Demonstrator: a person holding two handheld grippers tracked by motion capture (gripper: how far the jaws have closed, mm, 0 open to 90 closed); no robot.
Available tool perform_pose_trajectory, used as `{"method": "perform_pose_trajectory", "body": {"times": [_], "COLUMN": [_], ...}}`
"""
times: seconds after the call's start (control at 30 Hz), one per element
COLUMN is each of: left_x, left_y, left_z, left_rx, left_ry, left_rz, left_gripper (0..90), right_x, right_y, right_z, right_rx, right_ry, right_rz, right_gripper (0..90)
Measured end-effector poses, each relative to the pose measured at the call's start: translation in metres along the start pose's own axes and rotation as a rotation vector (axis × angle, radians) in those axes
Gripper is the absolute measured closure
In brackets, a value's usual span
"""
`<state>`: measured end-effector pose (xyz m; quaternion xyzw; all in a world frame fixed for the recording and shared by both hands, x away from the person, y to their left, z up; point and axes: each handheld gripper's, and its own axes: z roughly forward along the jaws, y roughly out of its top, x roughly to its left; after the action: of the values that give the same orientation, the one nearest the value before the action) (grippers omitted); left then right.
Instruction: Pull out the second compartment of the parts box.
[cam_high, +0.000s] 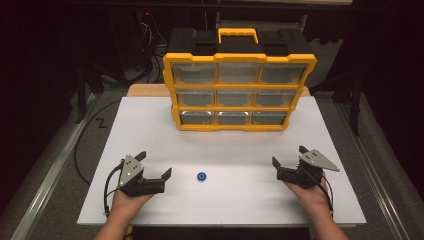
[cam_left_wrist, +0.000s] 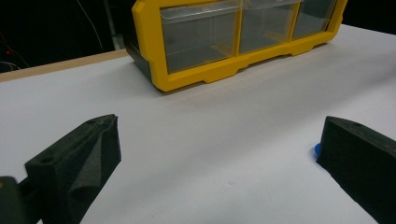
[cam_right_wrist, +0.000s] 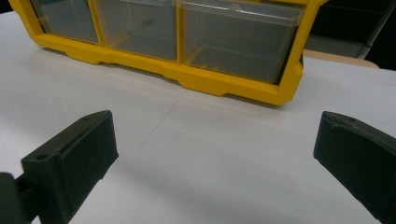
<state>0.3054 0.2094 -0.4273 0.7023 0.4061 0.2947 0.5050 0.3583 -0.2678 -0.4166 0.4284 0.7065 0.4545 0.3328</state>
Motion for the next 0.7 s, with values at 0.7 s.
{"method": "perform_pose_trajectory", "body": {"times": [0.7], "left_x": [0.001], "left_y": [-0.001], "left_z": [0.001], "left_rx": [0.006], "left_ry": [0.013], "left_rz": [-0.003], "left_gripper": [0.5], "right_x": [-0.003], "right_y": [0.02], "right_z": [0.041], "right_rx": [0.002], "right_ry": [-0.027], "right_rz": [-0.016], "right_gripper": [0.8]}}
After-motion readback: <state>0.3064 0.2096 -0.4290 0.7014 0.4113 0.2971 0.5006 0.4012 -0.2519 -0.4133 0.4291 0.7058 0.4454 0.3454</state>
